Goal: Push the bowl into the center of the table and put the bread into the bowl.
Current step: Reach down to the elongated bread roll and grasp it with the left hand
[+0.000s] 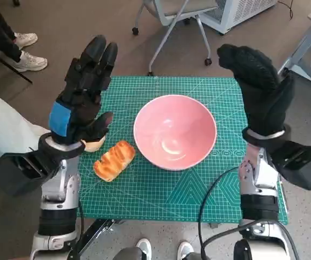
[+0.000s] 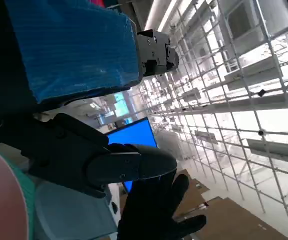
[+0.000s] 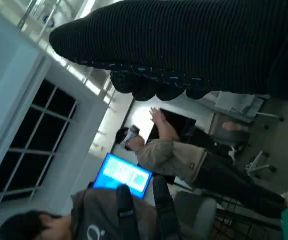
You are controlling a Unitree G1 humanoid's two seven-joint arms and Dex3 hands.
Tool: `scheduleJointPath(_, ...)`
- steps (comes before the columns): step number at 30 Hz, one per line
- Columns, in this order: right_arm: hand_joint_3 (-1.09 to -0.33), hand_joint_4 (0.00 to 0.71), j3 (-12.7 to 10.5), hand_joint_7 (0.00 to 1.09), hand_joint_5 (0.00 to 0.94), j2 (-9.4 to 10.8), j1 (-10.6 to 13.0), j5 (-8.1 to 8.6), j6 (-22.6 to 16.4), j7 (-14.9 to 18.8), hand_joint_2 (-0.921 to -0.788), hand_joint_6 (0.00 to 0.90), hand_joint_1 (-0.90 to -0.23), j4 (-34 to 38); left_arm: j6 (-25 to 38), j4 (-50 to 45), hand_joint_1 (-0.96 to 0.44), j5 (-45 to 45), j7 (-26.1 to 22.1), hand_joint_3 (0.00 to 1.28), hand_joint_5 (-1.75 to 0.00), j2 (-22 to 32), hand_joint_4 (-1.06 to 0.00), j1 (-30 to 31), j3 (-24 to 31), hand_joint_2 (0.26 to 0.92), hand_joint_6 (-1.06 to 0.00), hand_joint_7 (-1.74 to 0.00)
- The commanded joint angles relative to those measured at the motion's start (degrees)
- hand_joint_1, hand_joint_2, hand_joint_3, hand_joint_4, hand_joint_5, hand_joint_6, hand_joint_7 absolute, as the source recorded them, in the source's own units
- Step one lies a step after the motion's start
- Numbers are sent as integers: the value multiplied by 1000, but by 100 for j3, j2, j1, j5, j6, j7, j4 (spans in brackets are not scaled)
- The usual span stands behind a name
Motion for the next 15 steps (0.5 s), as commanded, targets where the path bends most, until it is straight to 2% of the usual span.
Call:
scheduleJointPath(1,-767,179,95,624,12,33,249,-94,143,-85,-921,20,-651,-68,-41,54,-645,36,-39,403,-4,-56,-16,-142,-48,921,1,-324)
scheduleJointPath(6,-745,193,122,637,17,-10,305,-44,252,-103,-921,17,-659,-183,-55,82,-642,110,-47,410,-3,-30,-15,-219,-63,921,1,-328)
scheduleJointPath(15,-736,197,166,644,16,-49,386,-105,318,-216,-921,13,-663,-417,-75,181,-637,115,-177,442,-2,131,-13,-383,15,921,1,-327)
